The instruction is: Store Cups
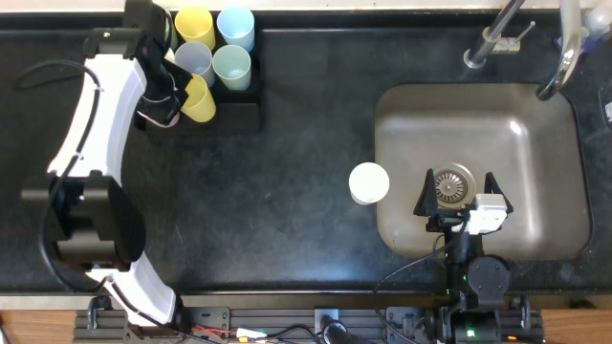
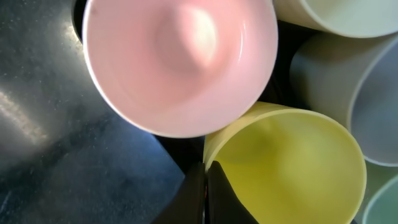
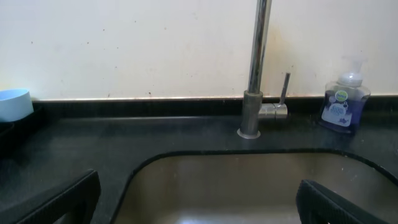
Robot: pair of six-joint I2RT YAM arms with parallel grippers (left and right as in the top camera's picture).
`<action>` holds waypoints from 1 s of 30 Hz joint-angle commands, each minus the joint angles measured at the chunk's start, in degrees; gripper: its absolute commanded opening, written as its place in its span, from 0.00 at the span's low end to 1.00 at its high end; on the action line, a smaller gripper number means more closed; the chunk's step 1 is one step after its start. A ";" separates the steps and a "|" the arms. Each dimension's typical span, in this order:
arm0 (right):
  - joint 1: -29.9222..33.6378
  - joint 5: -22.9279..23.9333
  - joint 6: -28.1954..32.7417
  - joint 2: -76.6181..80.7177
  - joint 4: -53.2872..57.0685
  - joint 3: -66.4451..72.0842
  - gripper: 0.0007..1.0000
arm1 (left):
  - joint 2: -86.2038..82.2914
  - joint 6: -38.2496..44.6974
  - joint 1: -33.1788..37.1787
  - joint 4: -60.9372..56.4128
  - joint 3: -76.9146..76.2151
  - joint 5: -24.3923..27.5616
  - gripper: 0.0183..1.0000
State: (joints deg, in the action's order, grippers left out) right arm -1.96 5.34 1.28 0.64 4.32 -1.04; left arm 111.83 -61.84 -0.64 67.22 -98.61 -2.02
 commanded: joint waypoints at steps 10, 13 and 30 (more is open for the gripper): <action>0.07 0.04 0.00 -0.44 -0.24 0.76 1.00 | 3.19 -1.49 -1.05 -0.87 0.07 -3.19 0.02; 0.07 0.04 0.00 -0.44 -0.24 0.76 1.00 | 3.19 -1.46 -1.68 -0.85 0.07 -3.67 0.08; 0.07 0.04 0.00 -0.44 -0.24 0.76 1.00 | 1.70 -1.40 -2.56 -0.70 0.07 -3.61 1.00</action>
State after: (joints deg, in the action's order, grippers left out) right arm -1.96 5.37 1.28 0.64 4.36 -1.04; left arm 114.30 -63.13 -3.03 66.39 -98.61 -4.99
